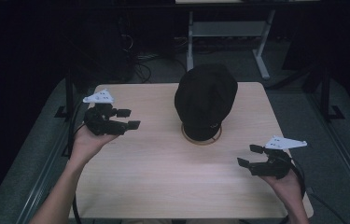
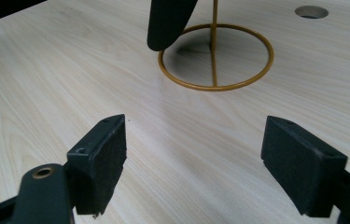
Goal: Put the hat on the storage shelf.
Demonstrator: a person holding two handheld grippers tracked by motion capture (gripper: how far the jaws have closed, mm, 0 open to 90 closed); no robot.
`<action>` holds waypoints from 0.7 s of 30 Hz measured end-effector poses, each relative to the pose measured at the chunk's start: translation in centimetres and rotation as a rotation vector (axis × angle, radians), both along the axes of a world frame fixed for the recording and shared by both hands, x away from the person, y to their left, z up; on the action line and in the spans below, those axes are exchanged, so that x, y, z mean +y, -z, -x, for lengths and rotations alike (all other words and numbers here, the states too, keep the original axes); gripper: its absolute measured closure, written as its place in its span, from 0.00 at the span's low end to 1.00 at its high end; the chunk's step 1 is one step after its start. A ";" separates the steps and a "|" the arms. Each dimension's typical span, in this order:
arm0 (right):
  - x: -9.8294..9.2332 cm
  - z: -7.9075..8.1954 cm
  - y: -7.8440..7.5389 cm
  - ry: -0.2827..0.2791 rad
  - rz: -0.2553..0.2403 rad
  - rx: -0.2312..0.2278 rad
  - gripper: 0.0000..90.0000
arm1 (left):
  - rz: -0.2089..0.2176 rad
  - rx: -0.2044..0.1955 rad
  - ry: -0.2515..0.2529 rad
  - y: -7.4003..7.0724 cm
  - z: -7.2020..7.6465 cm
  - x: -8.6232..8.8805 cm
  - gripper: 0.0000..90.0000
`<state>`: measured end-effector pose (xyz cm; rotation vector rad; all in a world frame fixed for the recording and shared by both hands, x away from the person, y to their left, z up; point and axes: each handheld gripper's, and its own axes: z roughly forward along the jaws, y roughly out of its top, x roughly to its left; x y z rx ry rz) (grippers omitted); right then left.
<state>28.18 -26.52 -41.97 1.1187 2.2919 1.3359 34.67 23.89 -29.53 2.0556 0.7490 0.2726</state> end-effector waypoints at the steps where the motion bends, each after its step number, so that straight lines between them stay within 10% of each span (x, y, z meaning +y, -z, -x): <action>1: 0.1 0.0 0.0 0.000 0.002 0.001 0.24 | 0.001 -0.001 -0.002 0.2 0.2 0.1 0.40; 21: 0.2 0.0 0.1 -0.006 0.009 0.004 0.24 | 0.019 0.018 -0.028 3.6 2.6 2.2 0.38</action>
